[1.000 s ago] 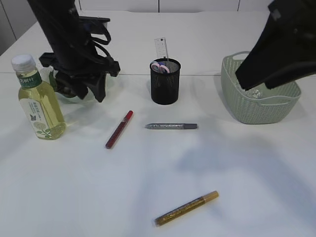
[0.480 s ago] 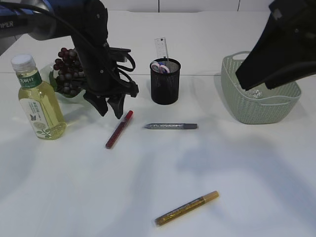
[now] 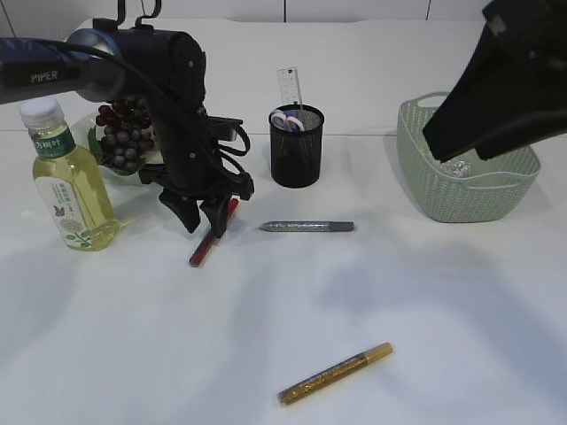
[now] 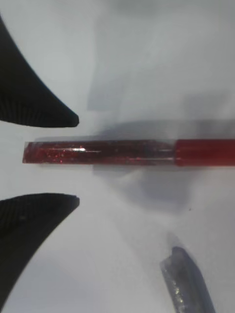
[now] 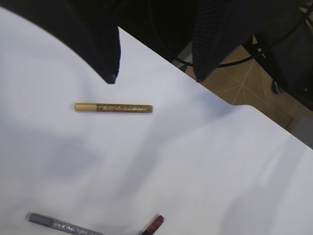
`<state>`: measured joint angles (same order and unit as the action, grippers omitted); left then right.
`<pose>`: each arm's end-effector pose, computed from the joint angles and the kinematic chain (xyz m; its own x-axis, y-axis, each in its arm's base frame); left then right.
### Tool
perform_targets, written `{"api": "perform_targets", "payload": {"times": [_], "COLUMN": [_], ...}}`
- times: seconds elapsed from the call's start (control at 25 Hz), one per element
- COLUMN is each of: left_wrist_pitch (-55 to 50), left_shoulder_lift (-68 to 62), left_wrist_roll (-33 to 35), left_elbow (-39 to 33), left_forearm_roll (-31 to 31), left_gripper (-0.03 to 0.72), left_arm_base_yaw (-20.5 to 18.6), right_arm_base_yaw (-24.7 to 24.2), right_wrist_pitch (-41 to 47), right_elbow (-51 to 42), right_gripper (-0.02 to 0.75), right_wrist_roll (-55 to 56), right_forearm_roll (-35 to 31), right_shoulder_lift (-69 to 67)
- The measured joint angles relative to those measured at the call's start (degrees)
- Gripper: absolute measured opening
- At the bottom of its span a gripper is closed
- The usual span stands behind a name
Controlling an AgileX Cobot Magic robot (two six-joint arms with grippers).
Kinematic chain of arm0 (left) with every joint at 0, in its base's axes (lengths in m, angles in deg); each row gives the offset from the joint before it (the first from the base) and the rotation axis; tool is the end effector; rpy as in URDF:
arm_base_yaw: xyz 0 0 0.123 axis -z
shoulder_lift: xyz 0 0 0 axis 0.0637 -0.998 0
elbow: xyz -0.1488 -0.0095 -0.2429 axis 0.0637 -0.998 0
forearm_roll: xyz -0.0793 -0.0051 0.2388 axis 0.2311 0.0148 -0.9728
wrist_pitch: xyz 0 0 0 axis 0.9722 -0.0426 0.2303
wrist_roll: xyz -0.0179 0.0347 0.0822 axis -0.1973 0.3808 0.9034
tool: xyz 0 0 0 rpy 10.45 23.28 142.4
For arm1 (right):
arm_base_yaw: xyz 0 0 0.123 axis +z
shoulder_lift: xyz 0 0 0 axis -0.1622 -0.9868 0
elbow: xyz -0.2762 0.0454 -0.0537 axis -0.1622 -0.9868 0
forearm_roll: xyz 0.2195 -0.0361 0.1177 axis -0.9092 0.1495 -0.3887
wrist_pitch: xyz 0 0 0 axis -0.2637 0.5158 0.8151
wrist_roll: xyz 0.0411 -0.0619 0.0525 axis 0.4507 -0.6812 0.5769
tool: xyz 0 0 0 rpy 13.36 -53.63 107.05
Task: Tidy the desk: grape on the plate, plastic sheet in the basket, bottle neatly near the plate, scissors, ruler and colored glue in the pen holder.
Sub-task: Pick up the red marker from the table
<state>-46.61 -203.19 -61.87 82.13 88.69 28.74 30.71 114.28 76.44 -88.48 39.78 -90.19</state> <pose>0.4337 -0.2109 0.1418 -0.9560 0.2915 -0.0328 0.2932 0.9525 -0.0822 0.2041 0.1153 0.3902 -0.8405 -0.2771 -0.4655 -0.4596 0.8197 0.3419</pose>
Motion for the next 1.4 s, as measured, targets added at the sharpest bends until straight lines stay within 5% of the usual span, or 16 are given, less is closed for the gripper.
{"api": "perform_targets", "payload": {"times": [1.4], "left_wrist_pitch": [0.1], "left_shoulder_lift": [-5.3], "left_wrist_roll": [0.9], "left_elbow": [4.3], "left_forearm_roll": [0.4], "left_gripper": [0.307], "left_arm_base_yaw": [0.0], "right_arm_base_yaw": [0.0], "right_wrist_pitch": [0.0], "right_elbow": [0.0], "right_gripper": [0.385], "right_wrist_roll": [0.0], "right_forearm_roll": [0.0], "right_shoulder_lift": [0.0]}}
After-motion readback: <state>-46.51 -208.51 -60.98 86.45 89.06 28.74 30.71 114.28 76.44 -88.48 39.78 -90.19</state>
